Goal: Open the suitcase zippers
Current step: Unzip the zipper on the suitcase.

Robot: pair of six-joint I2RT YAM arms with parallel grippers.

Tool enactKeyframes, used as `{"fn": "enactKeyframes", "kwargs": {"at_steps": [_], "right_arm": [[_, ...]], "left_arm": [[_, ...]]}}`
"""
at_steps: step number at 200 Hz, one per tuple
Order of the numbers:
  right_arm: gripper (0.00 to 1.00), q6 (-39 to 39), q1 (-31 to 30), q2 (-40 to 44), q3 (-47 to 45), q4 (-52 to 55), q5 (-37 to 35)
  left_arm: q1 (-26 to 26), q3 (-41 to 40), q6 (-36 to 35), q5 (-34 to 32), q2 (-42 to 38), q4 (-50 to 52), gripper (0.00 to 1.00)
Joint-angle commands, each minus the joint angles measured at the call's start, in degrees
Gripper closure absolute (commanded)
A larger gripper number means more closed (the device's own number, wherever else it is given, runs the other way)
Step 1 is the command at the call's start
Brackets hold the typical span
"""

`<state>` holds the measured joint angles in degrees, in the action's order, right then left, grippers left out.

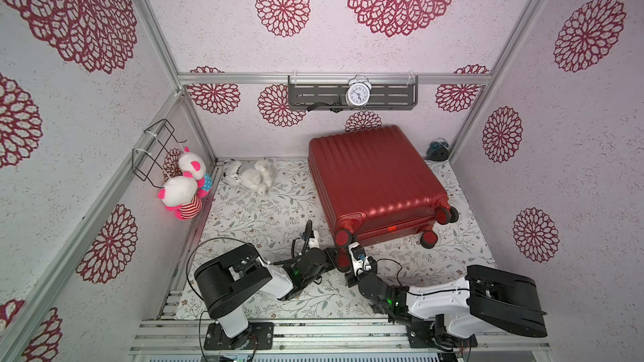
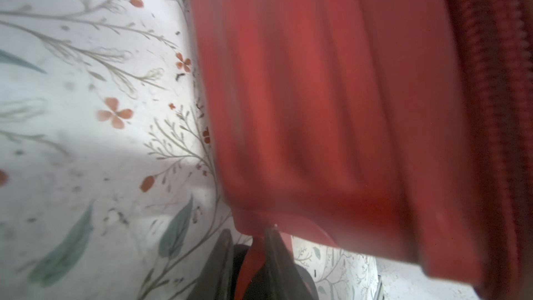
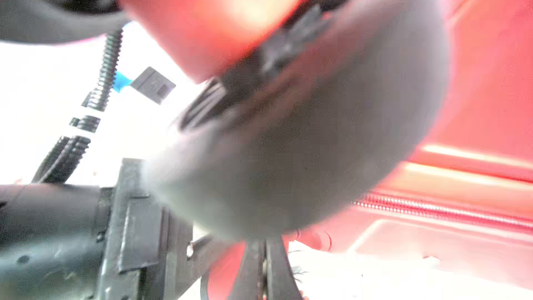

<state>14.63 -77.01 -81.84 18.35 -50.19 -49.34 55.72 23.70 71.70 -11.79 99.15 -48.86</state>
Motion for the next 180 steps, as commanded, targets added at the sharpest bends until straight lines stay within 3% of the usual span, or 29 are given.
{"fn": "enactKeyframes", "kwargs": {"at_steps": [1, 48, 81, 135, 162, 180], "right_arm": [[1.0, -5.0, -6.0, -0.5, -0.4, -4.0, 15.3], [1.0, -13.2, -6.3, 0.6, -1.3, -5.8, 26.2], [1.0, -12.1, -6.4, 2.9, -4.2, -5.2, 23.5], [1.0, -8.5, -6.2, 7.5, -5.1, 2.6, 18.2], [1.0, -7.5, -6.2, 7.6, -5.1, 3.9, 17.1], [1.0, -6.9, -6.2, 7.8, -4.9, 4.6, 16.5]], "left_arm": [[2.6, 1.9, 0.2, 5.2, 5.0, -3.1, 0.78], [3.6, 4.1, -0.8, 3.7, 5.1, -0.5, 0.81], [3.3, 2.1, -1.6, 2.5, 1.6, 1.7, 0.79], [2.2, -0.1, -3.6, 0.5, -17.6, 25.6, 0.59], [-2.1, 1.7, -6.3, 6.7, -28.4, 37.7, 0.58], [-3.3, 4.2, -8.8, 6.0, -36.8, 47.9, 0.56]]}}
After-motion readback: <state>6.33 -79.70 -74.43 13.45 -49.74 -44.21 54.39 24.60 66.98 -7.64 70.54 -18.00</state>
